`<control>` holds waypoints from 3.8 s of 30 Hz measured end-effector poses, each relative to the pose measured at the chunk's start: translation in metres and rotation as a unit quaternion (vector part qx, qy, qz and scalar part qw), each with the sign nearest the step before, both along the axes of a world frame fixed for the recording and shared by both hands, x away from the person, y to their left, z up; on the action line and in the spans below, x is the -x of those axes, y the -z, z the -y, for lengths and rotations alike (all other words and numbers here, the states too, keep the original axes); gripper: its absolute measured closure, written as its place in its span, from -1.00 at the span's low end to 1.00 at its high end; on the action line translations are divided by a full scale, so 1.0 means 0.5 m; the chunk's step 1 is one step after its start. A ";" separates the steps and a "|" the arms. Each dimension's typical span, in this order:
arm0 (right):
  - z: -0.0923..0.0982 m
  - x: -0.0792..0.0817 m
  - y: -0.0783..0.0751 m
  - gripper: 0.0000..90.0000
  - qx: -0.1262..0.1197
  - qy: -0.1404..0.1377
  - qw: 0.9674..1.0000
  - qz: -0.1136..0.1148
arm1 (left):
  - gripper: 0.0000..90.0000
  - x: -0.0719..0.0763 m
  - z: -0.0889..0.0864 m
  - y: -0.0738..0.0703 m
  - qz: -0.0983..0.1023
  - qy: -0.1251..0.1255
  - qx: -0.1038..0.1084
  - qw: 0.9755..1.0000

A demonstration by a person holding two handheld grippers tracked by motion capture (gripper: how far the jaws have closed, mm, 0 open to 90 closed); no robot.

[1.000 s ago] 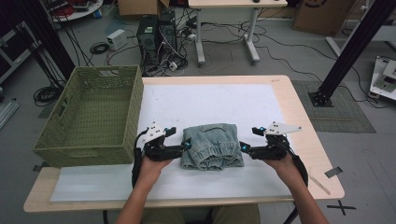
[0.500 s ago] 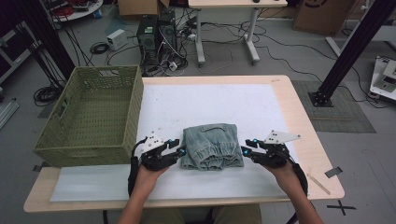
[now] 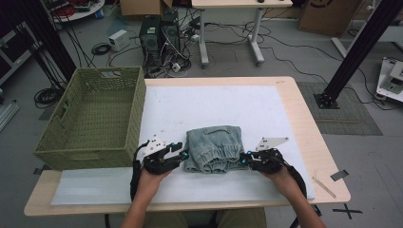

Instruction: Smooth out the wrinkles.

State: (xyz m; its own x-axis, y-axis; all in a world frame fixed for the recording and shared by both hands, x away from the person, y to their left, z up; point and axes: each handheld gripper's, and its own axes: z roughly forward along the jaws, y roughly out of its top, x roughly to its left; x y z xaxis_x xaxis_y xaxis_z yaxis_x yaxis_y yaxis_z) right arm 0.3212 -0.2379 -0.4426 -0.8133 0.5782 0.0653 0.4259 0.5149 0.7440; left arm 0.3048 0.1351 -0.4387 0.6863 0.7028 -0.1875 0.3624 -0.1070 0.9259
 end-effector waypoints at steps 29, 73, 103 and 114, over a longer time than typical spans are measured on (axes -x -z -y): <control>0.005 -0.010 -0.007 0.63 0.022 -0.017 0.999 -0.034 | 0.36 -0.002 -0.002 -0.003 0.006 -0.002 0.009 1.000; -0.028 -0.039 -0.049 -0.13 -0.084 -0.018 0.996 -0.001 | 0.02 -0.082 0.131 0.009 -0.013 0.043 -0.056 0.997; 0.019 -0.052 -0.057 -0.42 -0.064 0.070 0.995 0.044 | -0.41 -0.058 0.093 -0.021 0.017 0.010 0.001 1.000; 0.046 -0.026 -0.079 -0.53 -0.064 0.079 0.992 0.072 | -0.55 -0.050 0.074 -0.066 0.041 0.010 0.009 0.999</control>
